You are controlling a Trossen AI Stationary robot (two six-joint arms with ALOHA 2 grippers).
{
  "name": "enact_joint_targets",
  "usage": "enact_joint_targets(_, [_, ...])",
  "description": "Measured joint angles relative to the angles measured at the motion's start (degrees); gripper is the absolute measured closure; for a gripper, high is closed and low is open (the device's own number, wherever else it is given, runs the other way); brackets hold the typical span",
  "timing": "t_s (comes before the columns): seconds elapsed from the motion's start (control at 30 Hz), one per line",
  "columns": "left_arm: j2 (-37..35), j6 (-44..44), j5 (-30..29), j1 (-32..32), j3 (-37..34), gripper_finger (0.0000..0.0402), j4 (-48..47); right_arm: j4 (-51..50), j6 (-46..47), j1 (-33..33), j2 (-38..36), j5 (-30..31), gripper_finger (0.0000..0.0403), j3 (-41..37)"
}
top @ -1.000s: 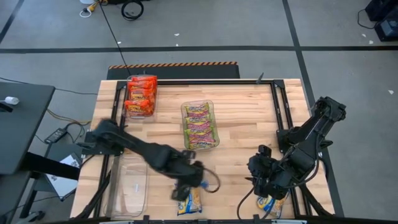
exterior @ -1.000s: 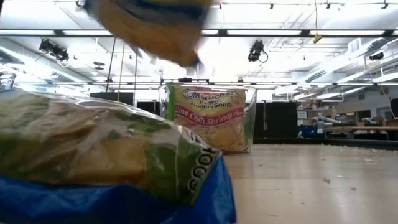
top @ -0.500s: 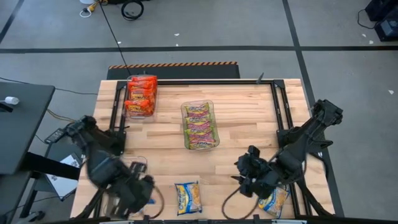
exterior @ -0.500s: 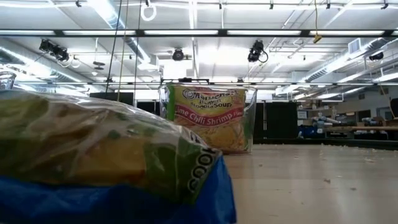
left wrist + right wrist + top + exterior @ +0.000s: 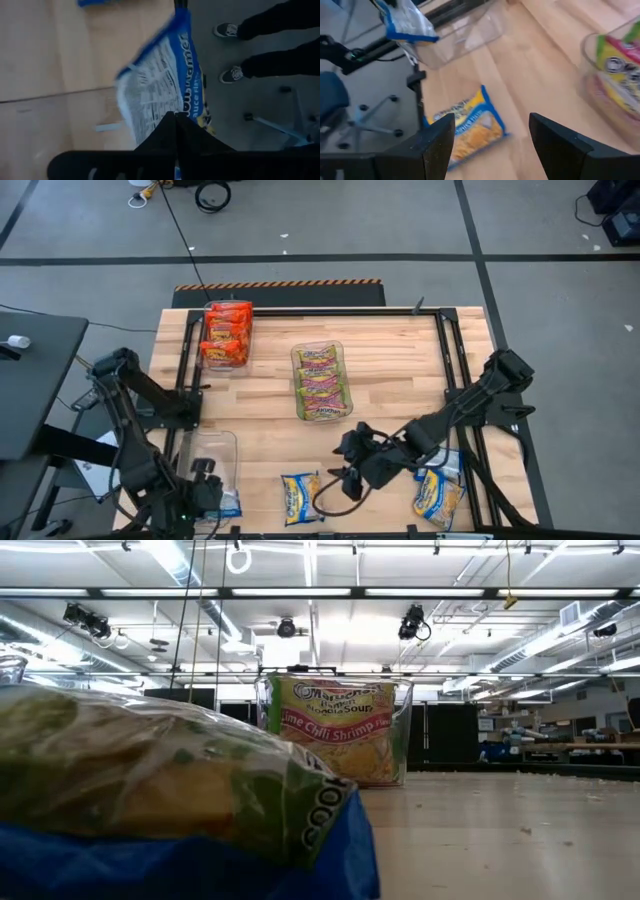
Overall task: Sort Maruchan noodles
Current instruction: Put the top left blue noodle pack into the bottom transparent bin
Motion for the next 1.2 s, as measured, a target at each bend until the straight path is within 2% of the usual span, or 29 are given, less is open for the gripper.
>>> enact_joint_targets(0.17, [0.0,-3.0,-1.2,-3.1,-9.7,0.0401,11.3,4.8,1.5,-0.9,1.3,-2.3,0.0142,0.0])
enact_joint_targets(0.3, [0.0,-4.7,-0.7,-5.6,-14.3,0.0401,17.0,5.9,3.1,-0.9,1.4,-2.2,0.0142,0.0])
enact_joint_targets(0.63, [-0.5,-2.8,1.4,-7.9,-13.6,0.0401,18.7,6.6,5.8,-2.3,1.3,-0.5,0.0142,0.0])
enact_joint_targets(0.93, [-1.0,-3.1,2.3,-7.9,-16.1,0.0401,20.7,7.6,2.7,-5.2,1.3,0.2,0.0142,0.0])
enact_joint_targets(1.07, [-5.9,-4.3,2.6,-8.8,-18.0,0.0401,20.0,14.5,-3.5,-5.7,1.6,0.8,0.0142,0.0])
enact_joint_targets(1.2, [-12.5,-5.3,-0.5,-8.6,-21.8,0.0401,20.5,23.1,-9.3,-5.6,3.4,2.7,0.0145,0.5])
